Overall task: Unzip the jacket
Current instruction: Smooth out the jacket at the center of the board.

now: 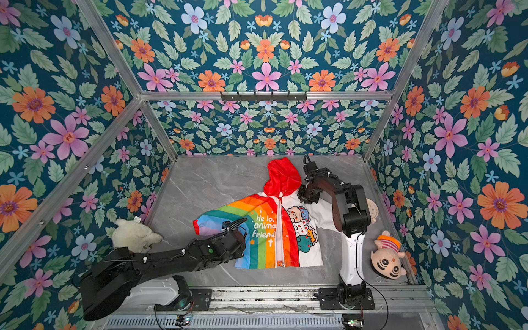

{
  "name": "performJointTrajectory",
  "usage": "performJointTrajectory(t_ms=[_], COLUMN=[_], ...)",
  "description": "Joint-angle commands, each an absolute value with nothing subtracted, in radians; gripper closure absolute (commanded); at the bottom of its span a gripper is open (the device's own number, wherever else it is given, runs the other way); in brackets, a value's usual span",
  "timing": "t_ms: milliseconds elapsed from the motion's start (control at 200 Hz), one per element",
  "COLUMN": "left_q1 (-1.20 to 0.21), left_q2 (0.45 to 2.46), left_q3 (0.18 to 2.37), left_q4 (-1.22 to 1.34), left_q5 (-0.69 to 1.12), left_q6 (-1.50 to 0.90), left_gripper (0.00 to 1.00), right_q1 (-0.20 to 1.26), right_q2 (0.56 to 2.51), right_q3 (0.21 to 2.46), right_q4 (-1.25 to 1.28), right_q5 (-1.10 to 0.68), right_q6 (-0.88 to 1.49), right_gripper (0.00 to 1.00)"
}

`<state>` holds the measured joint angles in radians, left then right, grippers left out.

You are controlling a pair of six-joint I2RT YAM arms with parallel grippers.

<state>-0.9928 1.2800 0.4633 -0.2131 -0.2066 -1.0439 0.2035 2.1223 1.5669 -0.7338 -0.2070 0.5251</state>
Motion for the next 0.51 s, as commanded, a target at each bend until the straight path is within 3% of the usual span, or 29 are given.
performJointTrajectory(t_ms=[0,105,210,315,375,500], left_q1=[-0.985,-0.983,-0.983,-0.982,-0.979,-0.952], left_q2=[1.300,1.294,1.259,1.216,1.195,1.134], left_q3=[0.458,0.486,0.546,0.609,0.633,0.656], left_q4=[-0.374,-0.372,-0.393,-0.449,-0.472,-0.479], left_q5=[-0.207,-0.207,-0.224,-0.279,-0.306,-0.346], left_q6=[-1.053,-1.038,-0.999,-0.970,-0.955,-0.918], left_gripper=[0.80,0.60,0.33,0.15,0.08,0.03], right_q1=[0.203,0.209,0.226,0.229,0.229,0.229], right_q2=[2.113,2.062,1.962,1.823,1.748,1.590], right_q3=[1.531,1.493,1.455,1.350,1.286,1.169], right_q4=[-0.716,-0.637,-0.601,-0.521,-0.489,-0.463], right_q5=[-0.218,-0.340,-0.323,-0.316,-0.297,-0.236], right_q6=[0.520,0.499,0.492,0.535,0.558,0.589], right_gripper=[0.77,0.70,0.63,0.55,0.49,0.44])
